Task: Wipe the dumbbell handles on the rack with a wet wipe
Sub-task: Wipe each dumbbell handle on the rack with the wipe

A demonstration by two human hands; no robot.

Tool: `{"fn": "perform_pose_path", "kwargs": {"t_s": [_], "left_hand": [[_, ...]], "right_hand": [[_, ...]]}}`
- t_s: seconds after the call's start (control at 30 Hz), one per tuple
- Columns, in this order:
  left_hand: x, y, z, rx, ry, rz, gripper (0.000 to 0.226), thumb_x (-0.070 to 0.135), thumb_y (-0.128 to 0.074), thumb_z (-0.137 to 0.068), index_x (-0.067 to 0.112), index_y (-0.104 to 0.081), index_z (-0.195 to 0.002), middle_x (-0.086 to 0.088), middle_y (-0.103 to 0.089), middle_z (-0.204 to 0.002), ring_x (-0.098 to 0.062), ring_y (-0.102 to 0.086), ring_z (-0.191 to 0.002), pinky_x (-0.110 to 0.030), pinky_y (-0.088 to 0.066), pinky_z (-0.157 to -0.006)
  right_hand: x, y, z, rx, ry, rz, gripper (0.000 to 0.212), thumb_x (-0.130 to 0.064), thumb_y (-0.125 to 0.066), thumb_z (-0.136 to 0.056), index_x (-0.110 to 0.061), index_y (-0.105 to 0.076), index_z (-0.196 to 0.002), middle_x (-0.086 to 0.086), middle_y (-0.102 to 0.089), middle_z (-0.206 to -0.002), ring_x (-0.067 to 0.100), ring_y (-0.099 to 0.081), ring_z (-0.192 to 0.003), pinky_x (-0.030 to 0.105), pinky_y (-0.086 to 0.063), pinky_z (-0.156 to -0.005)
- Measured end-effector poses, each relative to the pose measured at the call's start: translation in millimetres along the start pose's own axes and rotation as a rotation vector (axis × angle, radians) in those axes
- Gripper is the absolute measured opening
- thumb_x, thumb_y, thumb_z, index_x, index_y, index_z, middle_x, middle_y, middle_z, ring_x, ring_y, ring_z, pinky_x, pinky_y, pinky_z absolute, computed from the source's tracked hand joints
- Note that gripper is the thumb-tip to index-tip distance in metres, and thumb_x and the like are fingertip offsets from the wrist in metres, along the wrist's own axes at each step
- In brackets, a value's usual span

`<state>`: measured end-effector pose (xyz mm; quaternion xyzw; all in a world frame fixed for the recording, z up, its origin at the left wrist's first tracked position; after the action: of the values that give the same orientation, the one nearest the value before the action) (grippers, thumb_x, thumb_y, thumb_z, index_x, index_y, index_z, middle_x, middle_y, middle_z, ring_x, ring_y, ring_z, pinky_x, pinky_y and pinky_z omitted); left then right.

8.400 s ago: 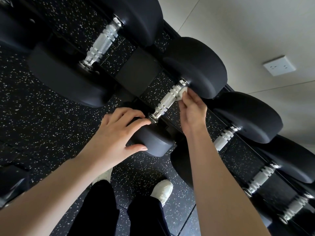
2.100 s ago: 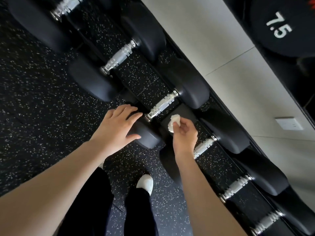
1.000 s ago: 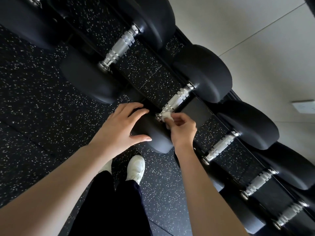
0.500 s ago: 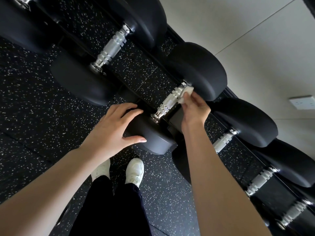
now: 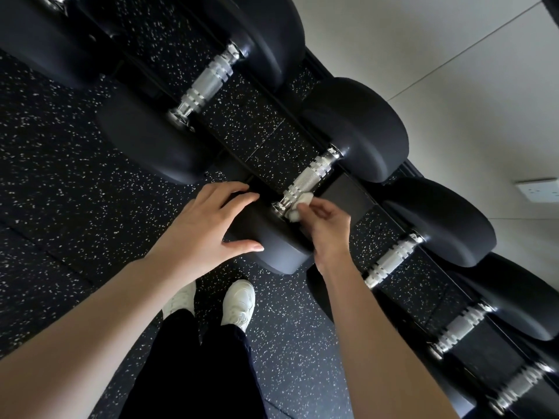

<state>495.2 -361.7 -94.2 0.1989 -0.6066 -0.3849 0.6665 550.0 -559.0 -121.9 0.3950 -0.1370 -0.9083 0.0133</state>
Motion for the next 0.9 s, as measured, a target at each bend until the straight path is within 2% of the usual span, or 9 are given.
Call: {"fn": "perform_pose_path", "kwargs": {"t_s": [0.1,0.23,0.33,0.4,0.53,0.6,0.67,0.8,0.9], "left_hand": [[1,-1,3,0.009,-0.005,-0.009,0.079,0.068,-0.041,-0.076,0.020,-0.041,-0.139,0.002,-0.039,-0.139,-0.018,-0.033,-0.128,-0.049,-0.045,-0.097],[2,-6,7,-0.002,0.009,-0.036,0.080,0.066,-0.041,-0.081,0.017,-0.033,-0.144,0.000,-0.034,-0.146,-0.020,-0.031,-0.134,-0.048,-0.041,-0.102],[5,-9,10,-0.001,0.023,-0.049,0.082,0.067,-0.036,-0.081,0.017,-0.028,-0.146,-0.001,-0.030,-0.150,-0.022,-0.030,-0.137,-0.048,-0.042,-0.102],[6,-9,11,0.000,0.036,-0.038,0.081,0.065,-0.042,-0.081,0.017,-0.029,-0.146,-0.001,-0.030,-0.150,-0.022,-0.030,-0.137,-0.048,-0.042,-0.101],[5,-5,8,-0.003,0.045,-0.004,0.081,0.060,-0.050,-0.076,0.017,-0.036,-0.143,-0.001,-0.034,-0.148,-0.022,-0.031,-0.135,-0.049,-0.041,-0.101],[3,-3,7,-0.008,0.039,0.001,0.081,0.059,-0.052,-0.074,0.017,-0.037,-0.142,-0.001,-0.036,-0.147,-0.023,-0.032,-0.134,-0.049,-0.042,-0.099],[2,-4,6,-0.004,0.037,0.007,0.080,0.059,-0.054,-0.074,0.017,-0.039,-0.141,-0.002,-0.038,-0.145,-0.024,-0.034,-0.133,-0.049,-0.043,-0.096],[0,-8,7,0.019,0.040,0.042,0.080,0.061,-0.052,-0.073,0.018,-0.040,-0.139,0.000,-0.038,-0.145,-0.023,-0.034,-0.132,-0.051,-0.044,-0.094],[-2,-11,8,0.044,0.041,0.068,0.079,0.062,-0.051,-0.073,0.020,-0.039,-0.139,0.001,-0.037,-0.145,-0.022,-0.033,-0.132,-0.052,-0.044,-0.094]], "right_hand": [[-9,1,-6,0.100,0.033,-0.016,0.016,-0.008,-0.071,-0.081,-0.016,-0.066,-0.093,0.003,-0.072,-0.089,0.019,-0.069,-0.086,0.036,-0.055,-0.085],[-4,-3,3,0.113,0.125,0.232,0.012,-0.011,-0.074,-0.078,-0.020,-0.067,-0.081,0.003,-0.072,-0.085,0.018,-0.069,-0.082,0.036,-0.055,-0.084],[-5,-1,11,0.116,0.220,0.366,0.011,-0.015,-0.074,-0.078,-0.015,-0.071,-0.089,-0.005,-0.067,-0.077,0.006,-0.063,-0.071,0.017,-0.051,-0.071],[-12,-2,13,0.132,0.323,0.450,0.017,-0.016,-0.074,-0.079,-0.011,-0.070,-0.095,-0.006,-0.065,-0.079,0.002,-0.059,-0.071,0.004,-0.044,-0.064],[-24,-11,14,0.111,0.628,0.616,0.016,-0.007,-0.075,-0.076,-0.006,-0.069,-0.091,0.005,-0.064,-0.091,0.002,-0.052,-0.068,0.000,-0.038,-0.062],[-26,-18,14,0.063,0.737,0.714,0.014,-0.004,-0.075,-0.075,-0.004,-0.072,-0.088,0.008,-0.064,-0.093,0.001,-0.050,-0.071,-0.002,-0.037,-0.066],[-29,-24,11,-0.002,0.797,0.800,0.012,-0.006,-0.075,-0.074,-0.006,-0.074,-0.087,0.007,-0.063,-0.092,0.002,-0.052,-0.076,0.001,-0.038,-0.071],[-36,-37,5,-0.174,0.794,1.072,0.013,-0.014,-0.072,-0.080,-0.010,-0.074,-0.093,0.006,-0.059,-0.092,0.018,-0.058,-0.079,0.021,-0.042,-0.072],[-40,-44,3,-0.202,0.782,1.191,0.015,-0.018,-0.068,-0.084,-0.012,-0.072,-0.097,0.005,-0.057,-0.097,0.021,-0.058,-0.083,0.026,-0.043,-0.074]]}}
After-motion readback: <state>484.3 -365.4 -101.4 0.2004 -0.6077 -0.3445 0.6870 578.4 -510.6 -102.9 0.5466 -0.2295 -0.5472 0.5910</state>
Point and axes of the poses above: each hand's wrist, its own z-axis away from the middle knuckle, its own y-axis out of the back of the hand, x = y × z, the point moved 3 cm from there along -z, towards the middle knuckle
